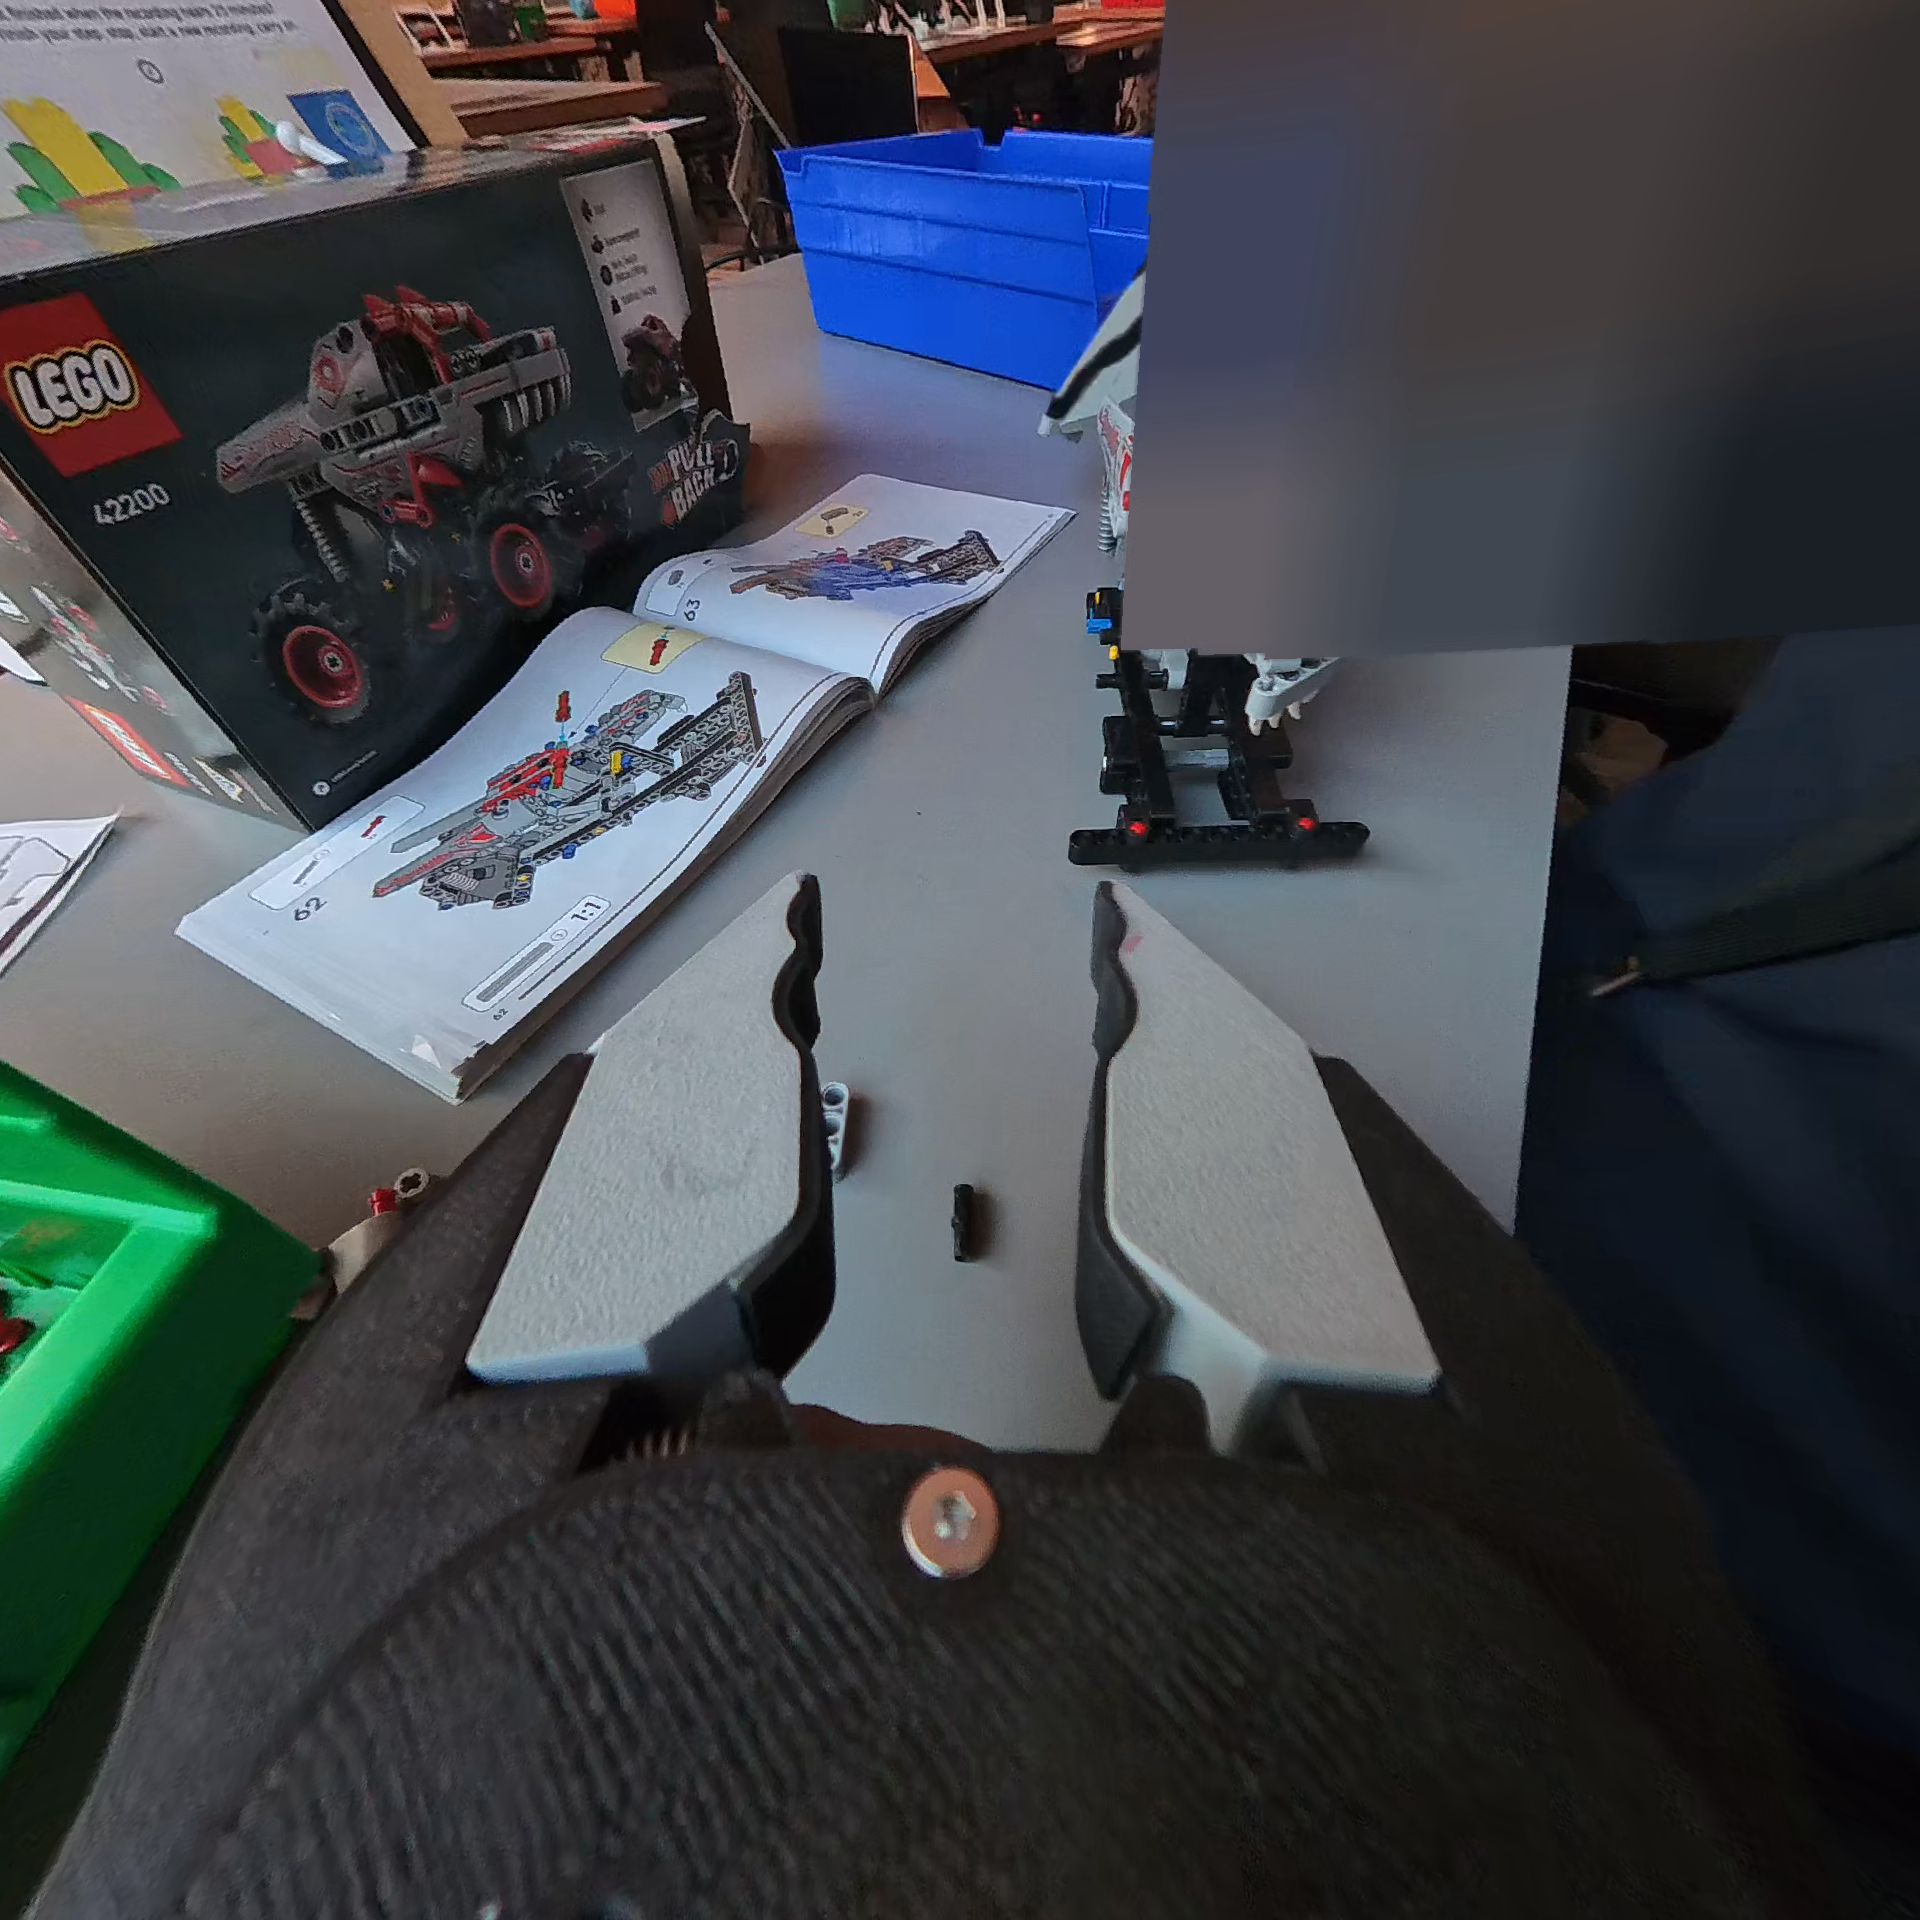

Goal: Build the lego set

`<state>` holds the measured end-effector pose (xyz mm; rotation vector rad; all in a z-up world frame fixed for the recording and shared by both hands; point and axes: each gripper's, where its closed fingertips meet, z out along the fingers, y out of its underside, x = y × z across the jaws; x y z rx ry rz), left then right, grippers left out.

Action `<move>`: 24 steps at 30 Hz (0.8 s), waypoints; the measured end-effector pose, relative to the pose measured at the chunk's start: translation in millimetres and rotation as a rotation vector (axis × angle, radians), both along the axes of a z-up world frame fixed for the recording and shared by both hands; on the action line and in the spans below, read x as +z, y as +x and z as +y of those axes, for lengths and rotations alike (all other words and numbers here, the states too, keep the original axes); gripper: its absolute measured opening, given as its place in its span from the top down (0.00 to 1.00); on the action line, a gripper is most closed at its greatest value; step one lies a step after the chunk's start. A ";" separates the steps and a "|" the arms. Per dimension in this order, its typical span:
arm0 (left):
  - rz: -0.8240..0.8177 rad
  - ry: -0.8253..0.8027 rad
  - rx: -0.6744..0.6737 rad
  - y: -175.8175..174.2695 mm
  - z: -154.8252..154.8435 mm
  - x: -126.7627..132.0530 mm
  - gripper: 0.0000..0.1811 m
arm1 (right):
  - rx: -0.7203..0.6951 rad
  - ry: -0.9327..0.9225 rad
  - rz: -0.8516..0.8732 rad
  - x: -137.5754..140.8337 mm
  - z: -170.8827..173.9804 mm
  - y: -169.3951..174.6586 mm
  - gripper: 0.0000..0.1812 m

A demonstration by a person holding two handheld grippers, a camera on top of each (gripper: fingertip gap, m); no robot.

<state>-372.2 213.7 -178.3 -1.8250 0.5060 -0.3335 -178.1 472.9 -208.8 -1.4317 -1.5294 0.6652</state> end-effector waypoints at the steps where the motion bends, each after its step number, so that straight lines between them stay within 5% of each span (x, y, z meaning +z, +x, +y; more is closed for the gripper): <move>1: 0.000 0.000 0.006 -0.7 0.4 0.0 0.72 | 0.004 -0.001 -0.007 -0.9 -2.0 0.4 0.98; 16: 0.110 -0.019 0.086 5.0 4.4 -9.9 0.73 | 0.005 0.027 -0.112 -16.5 -5.1 19.2 0.98; 24: 0.031 0.015 -0.004 52.9 10.7 0.1 0.74 | 0.014 0.118 -0.262 -38.7 -6.7 23.1 0.98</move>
